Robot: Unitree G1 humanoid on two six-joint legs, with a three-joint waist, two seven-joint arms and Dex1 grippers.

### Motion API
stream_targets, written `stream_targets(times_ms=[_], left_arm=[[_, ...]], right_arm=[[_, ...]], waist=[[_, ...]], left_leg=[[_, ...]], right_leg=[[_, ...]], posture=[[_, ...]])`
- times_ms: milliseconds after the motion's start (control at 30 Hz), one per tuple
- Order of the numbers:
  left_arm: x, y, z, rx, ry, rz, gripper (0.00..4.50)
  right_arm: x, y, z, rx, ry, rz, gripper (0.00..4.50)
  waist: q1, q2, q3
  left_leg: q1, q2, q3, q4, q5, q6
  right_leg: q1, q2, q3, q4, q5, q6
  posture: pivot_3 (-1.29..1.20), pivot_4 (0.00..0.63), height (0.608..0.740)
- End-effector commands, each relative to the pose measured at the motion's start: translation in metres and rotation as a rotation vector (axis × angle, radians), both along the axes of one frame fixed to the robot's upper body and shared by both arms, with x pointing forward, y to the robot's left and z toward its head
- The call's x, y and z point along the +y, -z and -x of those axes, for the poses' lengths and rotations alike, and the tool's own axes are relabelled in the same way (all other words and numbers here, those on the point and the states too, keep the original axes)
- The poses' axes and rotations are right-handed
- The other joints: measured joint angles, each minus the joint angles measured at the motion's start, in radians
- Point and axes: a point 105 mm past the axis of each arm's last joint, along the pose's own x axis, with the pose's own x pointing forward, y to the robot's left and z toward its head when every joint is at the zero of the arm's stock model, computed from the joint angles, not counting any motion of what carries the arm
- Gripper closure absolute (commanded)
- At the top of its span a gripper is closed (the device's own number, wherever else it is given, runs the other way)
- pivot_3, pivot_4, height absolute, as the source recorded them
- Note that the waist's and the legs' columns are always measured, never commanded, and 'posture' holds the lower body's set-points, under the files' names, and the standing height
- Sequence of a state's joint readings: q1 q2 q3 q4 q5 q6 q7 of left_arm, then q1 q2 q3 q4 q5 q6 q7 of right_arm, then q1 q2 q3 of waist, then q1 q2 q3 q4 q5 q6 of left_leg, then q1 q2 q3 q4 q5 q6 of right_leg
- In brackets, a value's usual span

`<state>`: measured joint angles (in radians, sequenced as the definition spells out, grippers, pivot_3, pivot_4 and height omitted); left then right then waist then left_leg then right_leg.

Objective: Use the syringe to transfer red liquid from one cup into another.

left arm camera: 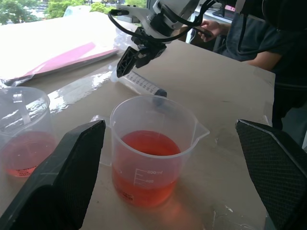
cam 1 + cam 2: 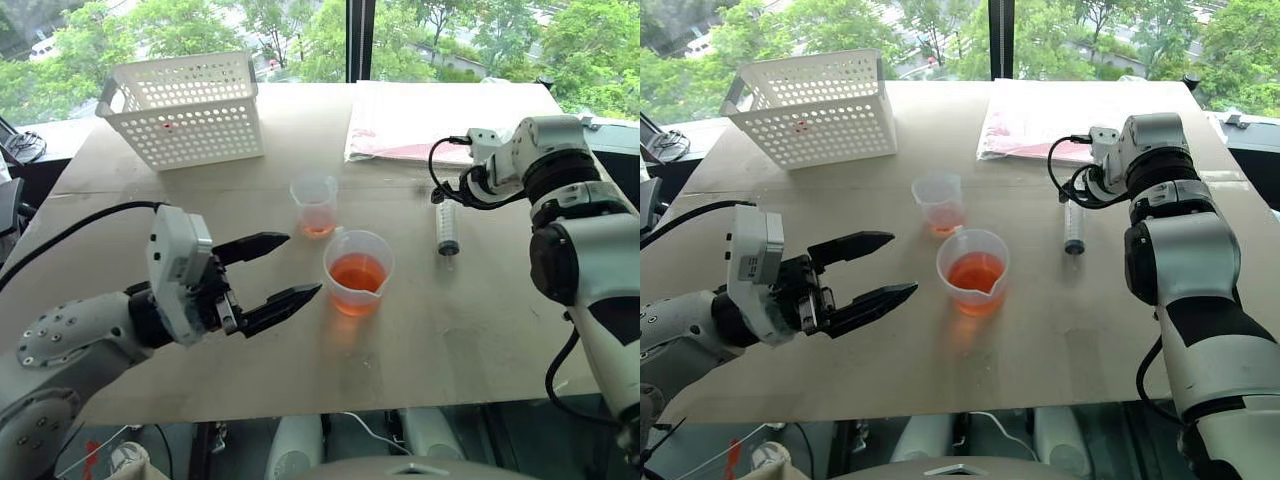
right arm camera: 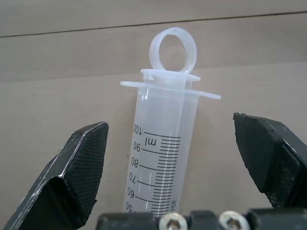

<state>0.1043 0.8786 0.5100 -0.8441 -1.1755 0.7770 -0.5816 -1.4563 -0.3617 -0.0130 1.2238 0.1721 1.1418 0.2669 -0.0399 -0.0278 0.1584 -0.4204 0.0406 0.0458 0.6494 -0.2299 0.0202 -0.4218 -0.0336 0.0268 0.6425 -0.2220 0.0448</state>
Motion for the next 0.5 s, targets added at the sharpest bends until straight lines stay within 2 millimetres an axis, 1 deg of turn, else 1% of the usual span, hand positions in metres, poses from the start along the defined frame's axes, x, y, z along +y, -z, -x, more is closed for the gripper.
stream_targets(times_ms=[33, 133, 167, 233, 267, 300, 400, 500], left_arm=[[-0.004, -0.01, 0.007, -0.051, 0.008, 0.002, 0.08], [-0.003, -0.01, 0.007, -0.051, -0.008, 0.006, 0.0], [-0.002, -0.01, 0.007, -0.05, -0.012, 0.007, 0.0], [-0.003, -0.01, 0.008, -0.048, -0.015, 0.009, 0.0], [-0.003, -0.01, 0.008, -0.048, -0.016, 0.01, 0.0], [-0.003, -0.01, 0.008, -0.047, -0.018, 0.011, 0.0], [-0.001, -0.01, 0.007, -0.044, -0.024, 0.014, 0.0], [0.0, -0.01, 0.005, -0.043, -0.025, 0.016, 0.0]], right_arm=[[0.01, -0.009, -0.003, -0.028, -0.054, 0.009, 0.0], [0.011, -0.004, -0.004, -0.034, -0.071, 0.025, 0.87], [0.012, -0.003, -0.005, -0.04, -0.074, 0.029, 1.3], [0.011, 0.001, -0.007, -0.057, -0.097, 0.048, 2.34], [0.009, 0.003, -0.008, -0.062, -0.112, 0.061, 2.79], [0.008, 0.005, -0.008, -0.063, -0.123, 0.071, 3.14], [0.004, 0.007, -0.006, -0.048, -0.18, 0.098, 3.16], [0.001, 0.003, -0.002, -0.029, -0.3, 0.127, 3.16]], waist=[[-0.001, 0.0, 0.0], [-0.001, 0.0, 0.0], [-0.001, 0.0, 0.0], [-0.002, 0.0, 0.0], [-0.002, 0.0, 0.0], [-0.001, 0.0, 0.0], [-0.001, 0.0, 0.0], [0.0, 0.001, 0.0]], left_leg=[[0.0, 0.0, 0.0, 0.0, 0.0, 0.0], [0.0, 0.0, 0.0, 0.0, 0.0, 0.0], [0.0, 0.0, 0.0, 0.0, 0.0, 0.0], [0.0, 0.0, 0.0, 0.0, 0.0, 0.0], [0.0, 0.0, 0.0, 0.0, 0.0, 0.0], [0.0, 0.0, 0.0, 0.0, 0.0, 0.0], [0.0, 0.0, 0.0, 0.0, 0.0, 0.0], [0.001, 0.0, 0.0, 0.0, 0.0, 0.0]], right_leg=[[0.0, 0.0, 0.0, 0.0, 0.0, 0.0], [0.0, 0.0, 0.0, 0.0, 0.0, 0.0], [0.0, 0.0, 0.0, 0.0, 0.0, 0.0], [0.0, 0.0, 0.0, 0.0, 0.0, 0.0], [0.0, 0.0, 0.0, 0.0, 0.0, 0.0], [0.0, 0.0, 0.0, 0.0, 0.0, 0.0], [0.0, 0.0, 0.0, 0.0, 0.0, 0.0], [0.0, 0.0, 0.0, 0.0, 0.0, 0.0]], posture=[[0.0, 0.15, 0.74], [0.0, 0.15, 0.74], [0.0, 0.15, 0.74], [0.0, 0.15, 0.74], [0.0, 0.15, 0.74], [0.0, 0.15, 0.74], [0.0, 0.15, 0.74], [0.0, 0.15, 0.74]])
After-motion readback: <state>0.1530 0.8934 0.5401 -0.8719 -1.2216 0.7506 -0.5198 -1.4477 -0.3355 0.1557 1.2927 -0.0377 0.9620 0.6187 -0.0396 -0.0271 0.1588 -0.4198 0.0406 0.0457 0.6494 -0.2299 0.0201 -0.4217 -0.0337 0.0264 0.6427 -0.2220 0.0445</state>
